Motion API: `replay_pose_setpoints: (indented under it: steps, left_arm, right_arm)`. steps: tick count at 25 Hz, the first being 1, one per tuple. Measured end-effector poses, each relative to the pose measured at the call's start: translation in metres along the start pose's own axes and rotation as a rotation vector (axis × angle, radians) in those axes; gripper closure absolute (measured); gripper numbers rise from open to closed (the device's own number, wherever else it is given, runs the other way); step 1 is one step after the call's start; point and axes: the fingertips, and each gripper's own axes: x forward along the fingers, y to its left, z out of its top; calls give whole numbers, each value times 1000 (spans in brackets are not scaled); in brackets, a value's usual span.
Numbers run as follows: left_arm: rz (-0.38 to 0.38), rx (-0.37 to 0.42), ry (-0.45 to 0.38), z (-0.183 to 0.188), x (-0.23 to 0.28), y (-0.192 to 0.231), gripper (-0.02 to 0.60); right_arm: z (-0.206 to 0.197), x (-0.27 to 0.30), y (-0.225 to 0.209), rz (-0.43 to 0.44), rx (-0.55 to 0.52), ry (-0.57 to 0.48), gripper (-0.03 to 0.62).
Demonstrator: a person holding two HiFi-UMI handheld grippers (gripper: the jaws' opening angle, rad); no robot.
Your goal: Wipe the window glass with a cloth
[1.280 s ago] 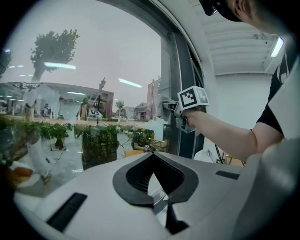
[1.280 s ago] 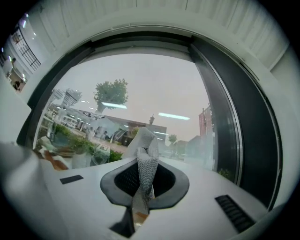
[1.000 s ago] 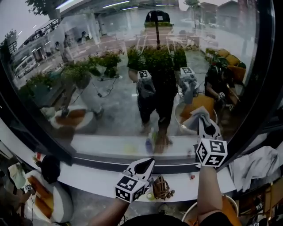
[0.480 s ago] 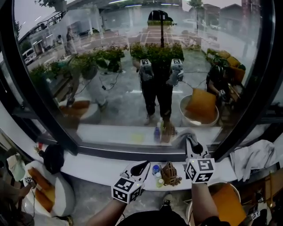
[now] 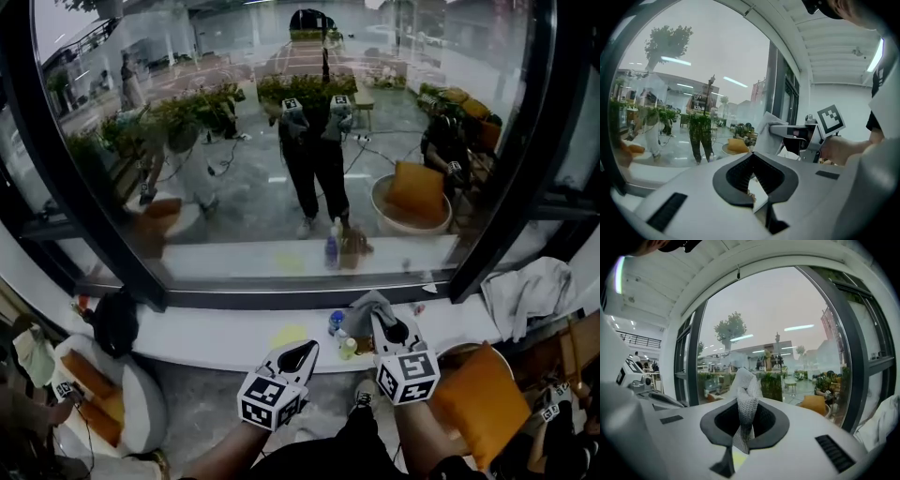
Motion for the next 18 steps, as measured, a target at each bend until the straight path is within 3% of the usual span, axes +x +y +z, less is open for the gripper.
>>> replay_pose_setpoints:
  steps: [9,18]
  left_arm:
    - [-15,-1,17,-20,-38,-13,574]
    - [35,-31,-14,-11,-25,-30,574]
  right_arm:
    - [-30,-36,54,29,13,45,553]
    - [-24,-55,42,78,-4,42,553]
